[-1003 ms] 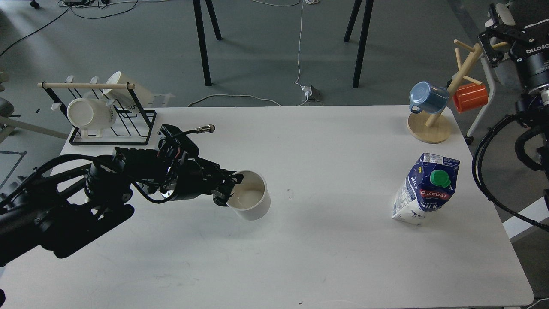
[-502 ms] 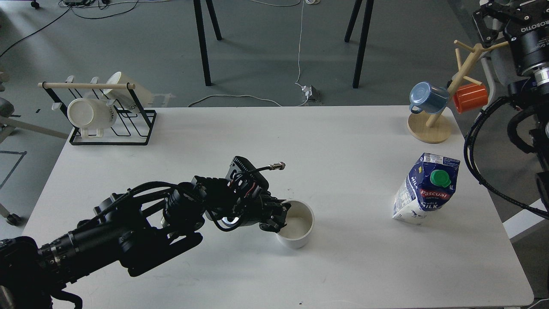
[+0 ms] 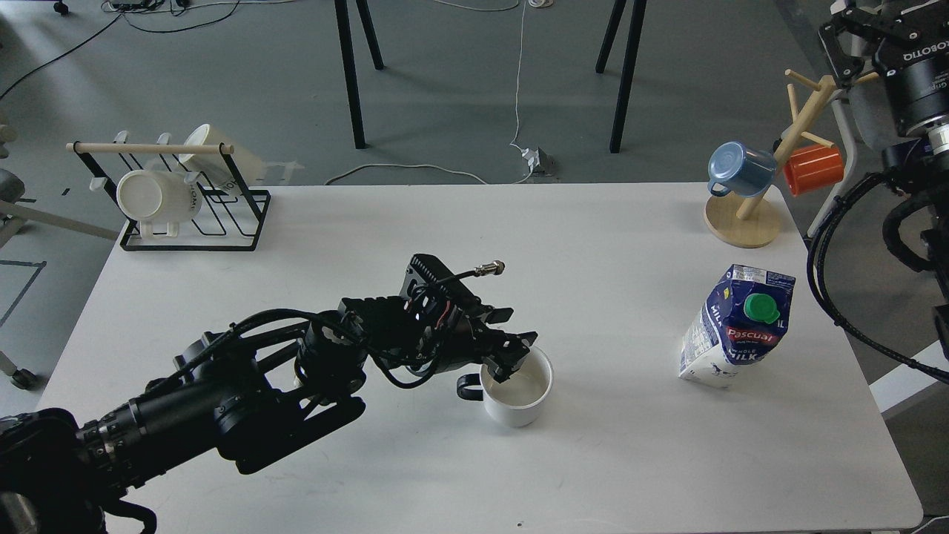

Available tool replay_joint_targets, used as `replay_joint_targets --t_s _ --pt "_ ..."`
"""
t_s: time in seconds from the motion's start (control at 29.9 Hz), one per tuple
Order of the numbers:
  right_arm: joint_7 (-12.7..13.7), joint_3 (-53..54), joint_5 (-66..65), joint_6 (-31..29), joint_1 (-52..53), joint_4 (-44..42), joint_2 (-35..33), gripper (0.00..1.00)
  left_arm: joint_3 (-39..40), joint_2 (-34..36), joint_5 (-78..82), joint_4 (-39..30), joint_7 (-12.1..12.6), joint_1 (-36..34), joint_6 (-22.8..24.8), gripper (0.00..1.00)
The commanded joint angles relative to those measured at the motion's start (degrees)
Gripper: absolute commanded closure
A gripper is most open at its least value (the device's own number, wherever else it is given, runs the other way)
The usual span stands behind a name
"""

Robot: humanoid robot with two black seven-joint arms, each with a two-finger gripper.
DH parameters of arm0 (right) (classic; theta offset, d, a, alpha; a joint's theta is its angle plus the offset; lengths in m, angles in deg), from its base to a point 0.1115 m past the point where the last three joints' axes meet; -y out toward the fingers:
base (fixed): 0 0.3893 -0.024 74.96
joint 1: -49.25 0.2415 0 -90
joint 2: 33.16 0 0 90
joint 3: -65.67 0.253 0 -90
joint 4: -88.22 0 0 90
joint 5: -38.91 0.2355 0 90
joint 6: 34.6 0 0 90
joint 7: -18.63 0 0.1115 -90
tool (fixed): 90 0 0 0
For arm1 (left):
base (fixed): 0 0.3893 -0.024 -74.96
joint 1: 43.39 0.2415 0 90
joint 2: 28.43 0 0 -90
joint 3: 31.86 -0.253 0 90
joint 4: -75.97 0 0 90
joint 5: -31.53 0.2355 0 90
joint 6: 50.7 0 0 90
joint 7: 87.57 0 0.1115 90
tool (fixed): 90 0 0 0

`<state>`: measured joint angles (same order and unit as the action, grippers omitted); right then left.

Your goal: Place cup and milk with both arms

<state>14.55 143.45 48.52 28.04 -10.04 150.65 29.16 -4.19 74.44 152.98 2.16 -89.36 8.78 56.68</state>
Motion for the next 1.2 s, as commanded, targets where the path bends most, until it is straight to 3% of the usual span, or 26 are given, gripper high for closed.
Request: replay_joint_targets --t_s 0.0,0.13,0.37,0.47,0.77,0.97,1.17 --pt "0.0 0.3 0.1 -0.6 -4.5 2.7 -2.2 0.01 10.7 2.2 -12.0 -1.9 -0.9 0.1 -1.0 0.02" --pt "-0.1 2.4 0.2 -0.6 -12.0 6.1 -4.7 0.01 23.0 3.9 -32.8 -2.7 -4.8 0.3 0.0 0.01" --pt "-0.2 6.7 6.3 -0.6 -29.6 9.0 -4.6 0.01 38.5 4.2 -76.0 4.2 -4.5 1.4 -0.5 0.0" --pt "-0.6 6.8 8.1 -0.6 -36.8 11.5 -3.7 0.01 43.9 4.2 -84.2 8.8 -4.4 2.4 0.3 0.0" --pt "-0.6 5.8 8.0 -0.6 -54.0 18.5 3.9 0.01 43.9 6.6 -98.7 31.6 -4.1 -8.0 2.0 0.0" --pt "-0.5 1.6 7.3 -0.6 -57.4 18.4 8.5 0.01 43.9 6.5 -99.7 36.5 -3.7 -10.2 1.9 0.0" --pt "-1.4 -1.4 4.8 -0.6 -56.5 18.4 10.7 0.02 43.9 6.3 -100.0 36.8 -3.3 -9.8 1.9 0.0"
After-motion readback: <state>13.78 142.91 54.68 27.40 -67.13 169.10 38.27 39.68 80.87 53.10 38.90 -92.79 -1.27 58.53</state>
